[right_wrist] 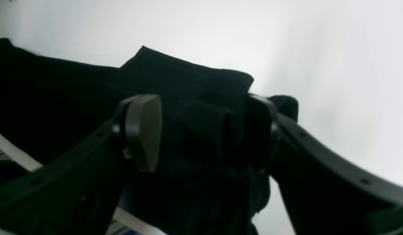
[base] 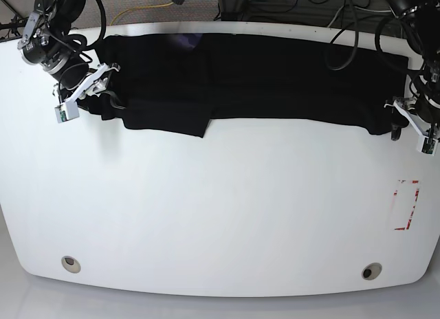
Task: Fold the T-shirt properly
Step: 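Grasp the folded edge with both grippers and pull it taut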
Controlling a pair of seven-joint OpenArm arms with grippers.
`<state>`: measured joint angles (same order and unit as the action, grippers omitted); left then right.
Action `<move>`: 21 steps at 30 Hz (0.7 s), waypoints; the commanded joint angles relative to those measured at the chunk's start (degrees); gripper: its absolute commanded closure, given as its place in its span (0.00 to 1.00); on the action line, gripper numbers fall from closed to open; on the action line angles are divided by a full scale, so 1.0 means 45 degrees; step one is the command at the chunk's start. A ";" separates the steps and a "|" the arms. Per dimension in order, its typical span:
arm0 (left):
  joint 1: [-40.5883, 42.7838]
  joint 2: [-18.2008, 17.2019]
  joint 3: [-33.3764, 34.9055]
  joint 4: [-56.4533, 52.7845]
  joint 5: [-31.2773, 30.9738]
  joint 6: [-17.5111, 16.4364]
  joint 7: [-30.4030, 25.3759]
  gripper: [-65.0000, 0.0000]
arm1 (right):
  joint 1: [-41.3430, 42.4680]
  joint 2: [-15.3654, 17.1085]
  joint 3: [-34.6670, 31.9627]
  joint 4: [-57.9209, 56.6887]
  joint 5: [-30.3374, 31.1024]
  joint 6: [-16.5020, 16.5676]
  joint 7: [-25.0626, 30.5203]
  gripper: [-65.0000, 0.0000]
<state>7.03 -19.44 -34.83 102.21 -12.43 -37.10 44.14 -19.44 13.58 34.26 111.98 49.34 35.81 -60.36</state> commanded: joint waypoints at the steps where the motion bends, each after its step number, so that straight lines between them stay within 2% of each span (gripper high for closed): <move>1: -0.0809 -0.0339 0.0580 -0.1332 0.0134 0.0577 -0.0012 0.34 | 0.0052 0.0117 0.0074 0.0189 0.0259 0.0003 0.0255 0.41; 4: -0.1356 -0.0652 0.1107 -0.2621 0.0134 0.0714 -0.0012 0.34 | -0.0046 0.0078 0.0074 0.0189 0.0259 0.0003 0.0255 0.41; 11: -0.2431 -0.0691 0.1381 -0.5376 0.0134 0.0714 -0.0031 0.34 | -0.0085 0.0039 0.0074 0.0170 0.0239 0.0003 0.0255 0.41; 19: -0.2450 -0.0691 0.1400 -0.6079 0.0114 0.0694 -0.0051 0.35 | -0.0046 0.0039 0.0074 0.0170 0.0239 0.0003 0.0255 0.41; 21: -0.2431 -0.0691 0.1322 -0.5864 0.0114 0.0694 -0.0051 0.40 | -0.0105 0.0039 0.0074 0.0170 0.0239 0.0003 0.0255 0.41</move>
<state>-2.87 -21.28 -28.23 73.76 -11.22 -33.89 45.21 -19.94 12.97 34.39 111.72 49.39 35.79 -60.42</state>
